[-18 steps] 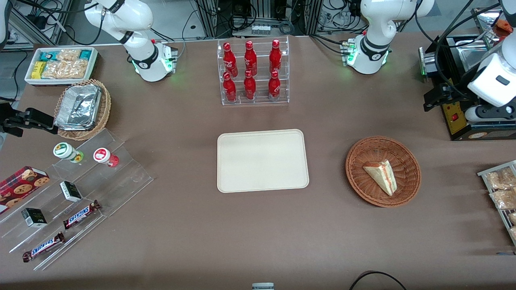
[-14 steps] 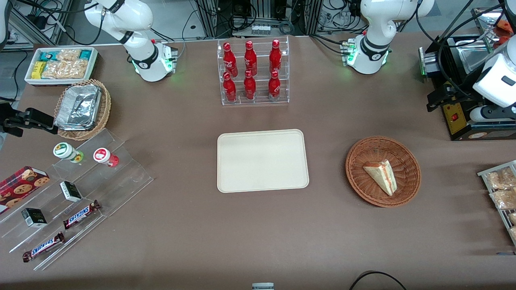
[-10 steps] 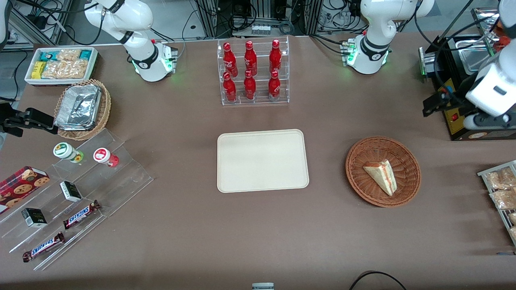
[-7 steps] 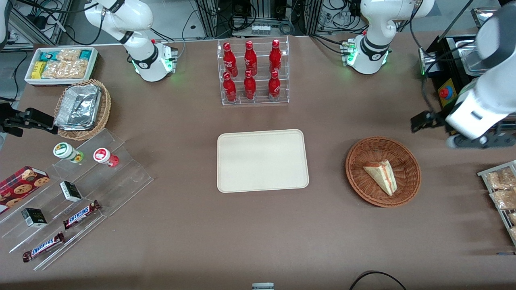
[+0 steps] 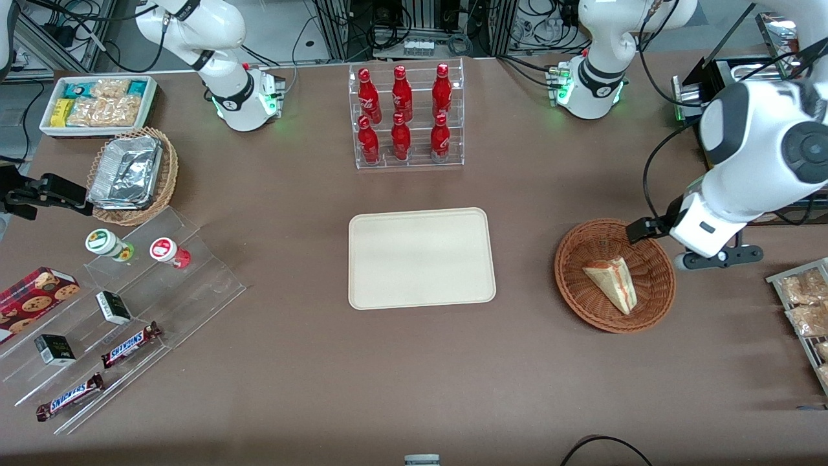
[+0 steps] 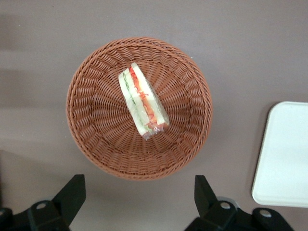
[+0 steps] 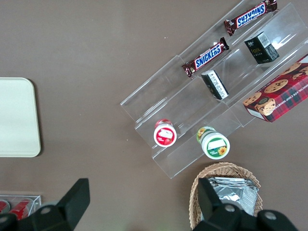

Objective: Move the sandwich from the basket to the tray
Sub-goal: 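Lower the open left gripper over the wrapped sandwich in the basket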

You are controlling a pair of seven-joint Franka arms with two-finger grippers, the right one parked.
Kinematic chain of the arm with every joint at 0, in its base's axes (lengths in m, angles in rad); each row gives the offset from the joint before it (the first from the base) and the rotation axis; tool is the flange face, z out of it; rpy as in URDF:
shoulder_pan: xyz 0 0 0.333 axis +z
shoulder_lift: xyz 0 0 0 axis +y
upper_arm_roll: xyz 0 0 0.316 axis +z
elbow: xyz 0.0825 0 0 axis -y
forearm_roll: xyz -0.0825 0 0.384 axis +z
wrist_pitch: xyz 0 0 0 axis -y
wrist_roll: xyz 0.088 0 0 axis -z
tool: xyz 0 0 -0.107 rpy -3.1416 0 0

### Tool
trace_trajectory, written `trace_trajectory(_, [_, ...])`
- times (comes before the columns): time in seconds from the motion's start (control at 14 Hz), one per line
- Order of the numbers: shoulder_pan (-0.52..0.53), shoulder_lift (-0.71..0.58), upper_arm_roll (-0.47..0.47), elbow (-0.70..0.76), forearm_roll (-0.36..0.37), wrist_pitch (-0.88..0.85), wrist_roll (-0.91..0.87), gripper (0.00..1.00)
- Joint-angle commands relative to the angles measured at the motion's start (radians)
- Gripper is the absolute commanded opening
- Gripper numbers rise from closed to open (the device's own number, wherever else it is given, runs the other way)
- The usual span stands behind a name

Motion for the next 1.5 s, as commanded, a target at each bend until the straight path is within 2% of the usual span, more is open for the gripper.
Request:
trace_trajectory(0.0, [-0.005, -0.016, 0.005, -0.103, -0.003, 0.120, -0.082, 1.00])
trace_trajectory(0.71, [-0.001, 0.091, 0.011, -0.267, -0.003, 0.440, -0.197, 1.00])
trace_trajectory(1.43, [-0.001, 0.172, 0.011, -0.272, -0.003, 0.547, -0.228, 1.00])
